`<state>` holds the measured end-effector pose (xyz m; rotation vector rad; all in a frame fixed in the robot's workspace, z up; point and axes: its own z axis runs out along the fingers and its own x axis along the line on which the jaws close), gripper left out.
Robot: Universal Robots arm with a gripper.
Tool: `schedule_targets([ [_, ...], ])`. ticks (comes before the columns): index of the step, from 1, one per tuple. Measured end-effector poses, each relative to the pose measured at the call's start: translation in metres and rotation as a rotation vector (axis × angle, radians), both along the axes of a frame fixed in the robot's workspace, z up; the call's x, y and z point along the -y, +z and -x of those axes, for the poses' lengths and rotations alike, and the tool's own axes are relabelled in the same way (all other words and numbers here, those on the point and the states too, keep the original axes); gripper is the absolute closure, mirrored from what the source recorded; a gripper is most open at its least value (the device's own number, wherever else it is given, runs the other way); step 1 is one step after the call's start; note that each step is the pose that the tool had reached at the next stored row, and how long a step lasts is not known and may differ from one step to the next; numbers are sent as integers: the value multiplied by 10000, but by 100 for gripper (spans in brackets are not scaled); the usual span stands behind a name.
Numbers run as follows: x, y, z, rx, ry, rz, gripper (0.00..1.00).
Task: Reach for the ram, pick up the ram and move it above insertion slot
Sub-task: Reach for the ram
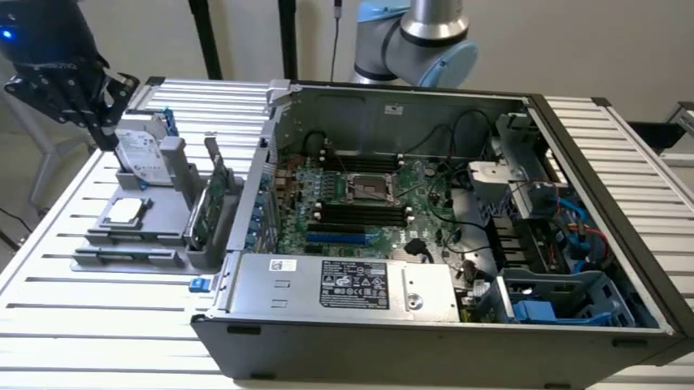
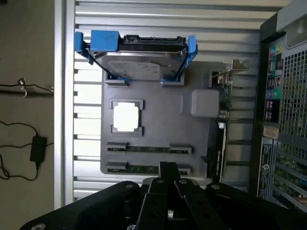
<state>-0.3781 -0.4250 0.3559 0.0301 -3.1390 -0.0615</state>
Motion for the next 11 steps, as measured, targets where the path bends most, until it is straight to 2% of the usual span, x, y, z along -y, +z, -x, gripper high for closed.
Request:
schedule_targets([
  [3,133,-14,4,-1,-1,1,89],
  [5,196,-27,15,-2,3,1,89],
  [7,234,-38,34,-1,14,2,89],
  [11,261,-60,108,-1,60,2,89],
])
